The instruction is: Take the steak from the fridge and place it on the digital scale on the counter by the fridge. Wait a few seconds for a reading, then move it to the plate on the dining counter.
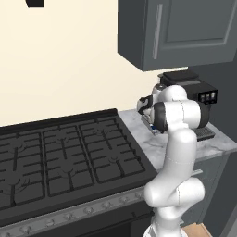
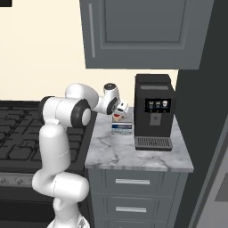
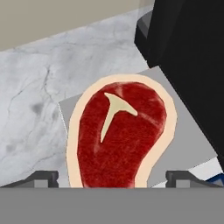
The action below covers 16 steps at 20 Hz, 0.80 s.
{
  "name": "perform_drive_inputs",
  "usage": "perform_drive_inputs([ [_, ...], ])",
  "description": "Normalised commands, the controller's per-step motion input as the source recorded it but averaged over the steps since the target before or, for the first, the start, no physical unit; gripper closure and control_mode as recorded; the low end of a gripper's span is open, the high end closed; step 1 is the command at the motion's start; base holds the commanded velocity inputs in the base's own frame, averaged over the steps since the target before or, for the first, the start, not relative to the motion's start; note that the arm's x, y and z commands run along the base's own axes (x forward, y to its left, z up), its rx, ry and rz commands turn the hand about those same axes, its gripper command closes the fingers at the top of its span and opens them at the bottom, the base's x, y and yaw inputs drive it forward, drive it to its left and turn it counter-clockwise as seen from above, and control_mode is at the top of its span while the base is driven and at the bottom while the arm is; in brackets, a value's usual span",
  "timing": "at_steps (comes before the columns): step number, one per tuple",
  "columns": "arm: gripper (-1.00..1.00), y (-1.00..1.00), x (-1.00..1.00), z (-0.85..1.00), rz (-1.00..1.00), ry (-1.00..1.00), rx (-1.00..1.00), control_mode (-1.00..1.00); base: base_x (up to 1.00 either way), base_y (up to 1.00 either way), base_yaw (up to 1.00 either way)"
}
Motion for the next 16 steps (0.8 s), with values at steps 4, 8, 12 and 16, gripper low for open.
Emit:
perform_drive_inputs([
  [4, -1.0, 0.0, -0.12, 0.01, 0.0, 0.02, 0.0, -1.0, 0.0, 0.0, 0.0],
  [8, -1.0, 0.0, -0.86, 0.3, 0.0, -0.07, 0.0, -1.0, 0.0, 0.0, 0.0],
  [12, -1.0, 0.0, -1.0, 0.58, 0.0, -0.11, 0.0, -1.0, 0.0, 0.0, 0.0],
  [16, -1.0, 0.0, -1.0, 0.67, 0.0, -0.08, 0.0, -1.0, 0.0, 0.0, 0.0],
])
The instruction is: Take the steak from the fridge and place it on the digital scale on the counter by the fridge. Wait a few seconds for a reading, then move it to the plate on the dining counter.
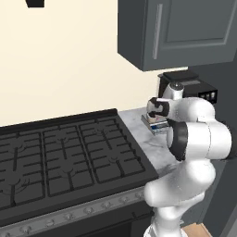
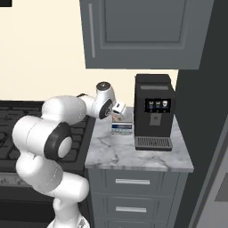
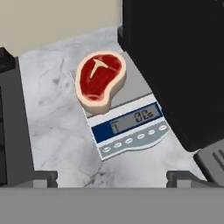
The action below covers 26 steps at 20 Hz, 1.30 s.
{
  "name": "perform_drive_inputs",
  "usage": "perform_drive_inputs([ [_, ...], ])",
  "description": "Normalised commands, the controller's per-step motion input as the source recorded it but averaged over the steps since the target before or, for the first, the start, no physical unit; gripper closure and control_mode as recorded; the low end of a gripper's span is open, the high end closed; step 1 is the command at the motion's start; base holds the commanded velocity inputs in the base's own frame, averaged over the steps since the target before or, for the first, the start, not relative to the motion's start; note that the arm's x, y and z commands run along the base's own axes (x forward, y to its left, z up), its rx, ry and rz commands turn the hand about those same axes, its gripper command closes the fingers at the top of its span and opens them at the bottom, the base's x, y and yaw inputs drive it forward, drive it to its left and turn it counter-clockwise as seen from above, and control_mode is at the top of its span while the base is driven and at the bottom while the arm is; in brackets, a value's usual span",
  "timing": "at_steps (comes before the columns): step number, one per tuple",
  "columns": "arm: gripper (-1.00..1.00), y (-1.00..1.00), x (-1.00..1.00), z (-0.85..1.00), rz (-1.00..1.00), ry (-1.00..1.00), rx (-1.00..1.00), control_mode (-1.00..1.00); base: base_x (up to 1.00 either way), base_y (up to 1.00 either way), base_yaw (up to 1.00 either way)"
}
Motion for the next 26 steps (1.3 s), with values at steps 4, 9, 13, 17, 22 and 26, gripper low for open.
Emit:
perform_drive_inputs([
  [4, -1.0, 0.0, -1.0, 0.71, 0.02, -0.01, -0.01, -1.0, 0.0, 0.0, 0.0],
  [9, -1.0, 0.07, -0.92, 0.63, 0.05, 0.0, -0.05, -1.0, 0.0, 0.0, 0.0],
  [13, -1.0, 0.27, -0.74, 0.46, 0.06, 0.0, -0.1, -1.0, 0.0, 0.0, 0.0],
  [17, -1.0, 0.25, -0.4, 0.07, 0.03, 0.0, -0.04, -1.0, 0.0, 0.0, 0.0],
  [22, -1.0, 0.02, -0.01, 0.0, 0.01, 0.0, 0.0, -1.0, 0.0, 0.0, 0.0],
  [26, -1.0, 0.0, 0.0, 0.0, 0.0, 0.0, 0.0, -1.0, 0.0, 0.0, 0.0],
])
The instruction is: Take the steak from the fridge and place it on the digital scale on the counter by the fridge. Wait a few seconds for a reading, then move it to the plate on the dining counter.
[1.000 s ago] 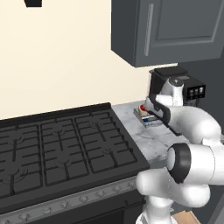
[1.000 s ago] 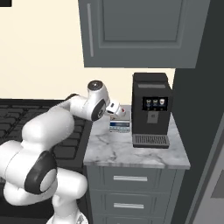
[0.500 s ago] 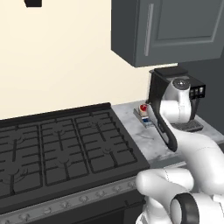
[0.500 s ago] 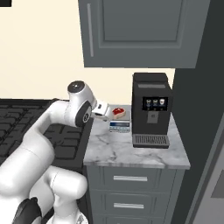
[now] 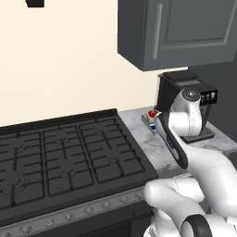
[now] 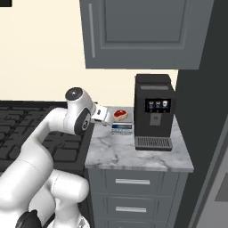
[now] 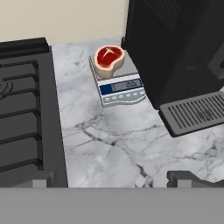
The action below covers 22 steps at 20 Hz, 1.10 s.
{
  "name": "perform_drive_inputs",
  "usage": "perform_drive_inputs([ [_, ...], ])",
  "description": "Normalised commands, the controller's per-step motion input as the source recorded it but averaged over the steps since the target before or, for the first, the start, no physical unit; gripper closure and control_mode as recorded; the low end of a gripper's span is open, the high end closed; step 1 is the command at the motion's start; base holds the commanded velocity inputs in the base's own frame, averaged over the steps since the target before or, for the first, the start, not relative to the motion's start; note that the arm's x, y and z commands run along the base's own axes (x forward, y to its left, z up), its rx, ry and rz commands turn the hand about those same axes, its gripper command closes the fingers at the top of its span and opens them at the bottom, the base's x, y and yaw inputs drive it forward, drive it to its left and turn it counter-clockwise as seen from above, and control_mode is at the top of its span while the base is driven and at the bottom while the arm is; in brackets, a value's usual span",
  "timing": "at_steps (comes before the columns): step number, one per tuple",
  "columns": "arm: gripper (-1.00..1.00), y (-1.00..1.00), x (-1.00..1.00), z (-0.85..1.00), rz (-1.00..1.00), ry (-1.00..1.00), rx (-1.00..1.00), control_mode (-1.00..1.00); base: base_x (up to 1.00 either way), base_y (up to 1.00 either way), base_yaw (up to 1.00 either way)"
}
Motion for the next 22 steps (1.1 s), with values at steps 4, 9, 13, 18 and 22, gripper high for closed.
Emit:
perform_drive_inputs([
  [4, -1.0, 0.0, 0.0, 0.0, 0.0, 0.0, 0.0, -1.0, 0.0, 0.0, 0.0],
  [9, -1.0, 0.0, 0.0, 0.0, 0.0, 0.0, 0.0, -1.0, 0.0, 0.0, 0.0],
  [13, -1.0, 0.0, 0.0, 0.0, 0.0, 0.0, 0.0, -1.0, 0.0, 0.0, 0.0],
  [18, -1.0, 0.0, 0.0, 0.0, 0.0, 0.0, 0.0, -1.0, 0.0, 0.0, 0.0],
  [22, -1.0, 0.0, 0.0, 0.0, 0.0, 0.0, 0.0, -1.0, 0.0, 0.0, 0.0],
])
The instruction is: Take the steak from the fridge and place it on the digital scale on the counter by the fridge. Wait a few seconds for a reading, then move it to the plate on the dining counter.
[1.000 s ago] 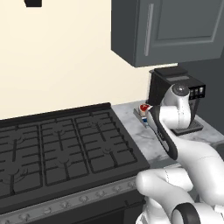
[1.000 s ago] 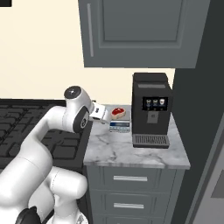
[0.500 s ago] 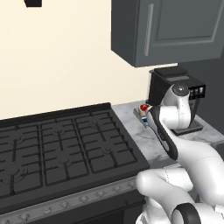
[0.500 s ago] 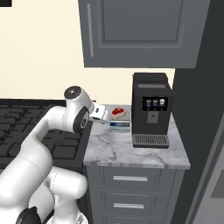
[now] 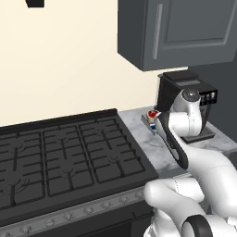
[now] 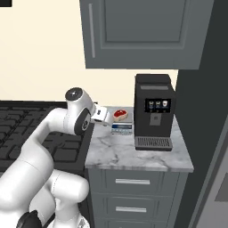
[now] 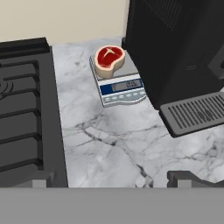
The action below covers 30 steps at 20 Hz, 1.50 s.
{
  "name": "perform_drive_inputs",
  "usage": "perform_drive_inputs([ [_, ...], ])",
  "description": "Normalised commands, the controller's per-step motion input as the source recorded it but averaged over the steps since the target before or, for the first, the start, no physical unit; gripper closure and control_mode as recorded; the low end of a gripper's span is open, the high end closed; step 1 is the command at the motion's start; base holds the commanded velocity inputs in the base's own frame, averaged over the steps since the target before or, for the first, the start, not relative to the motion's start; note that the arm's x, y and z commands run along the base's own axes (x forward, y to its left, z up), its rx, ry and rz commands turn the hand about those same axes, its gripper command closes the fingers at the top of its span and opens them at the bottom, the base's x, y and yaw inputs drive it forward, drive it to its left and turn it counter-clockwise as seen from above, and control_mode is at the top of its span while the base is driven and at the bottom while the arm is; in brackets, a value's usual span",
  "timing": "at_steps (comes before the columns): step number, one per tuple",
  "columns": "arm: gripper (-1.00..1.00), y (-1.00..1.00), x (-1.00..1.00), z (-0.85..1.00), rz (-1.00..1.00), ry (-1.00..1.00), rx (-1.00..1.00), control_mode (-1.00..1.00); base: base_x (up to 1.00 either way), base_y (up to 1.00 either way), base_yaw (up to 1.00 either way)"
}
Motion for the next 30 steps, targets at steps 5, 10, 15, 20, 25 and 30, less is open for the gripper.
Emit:
perform_drive_inputs([
  [5, -1.0, 0.0, 0.0, 0.0, 0.0, 0.0, 0.0, -1.0, 0.0, 0.0, 0.0],
  [10, -1.0, 0.0, 0.0, 0.0, 0.0, 0.0, 0.0, -1.0, 0.0, 0.0, 0.0],
  [15, -1.0, 0.0, 0.0, 0.0, 0.0, 0.0, 0.0, -1.0, 0.0, 0.0, 0.0],
  [20, -1.0, 0.0, 0.0, 0.0, 0.0, 0.0, 0.0, -1.0, 0.0, 0.0, 0.0],
  [25, -1.0, 0.0, 0.0, 0.0, 0.0, 0.0, 0.0, -1.0, 0.0, 0.0, 0.0],
  [30, -1.0, 0.0, 0.0, 0.0, 0.0, 0.0, 0.0, -1.0, 0.0, 0.0, 0.0],
])
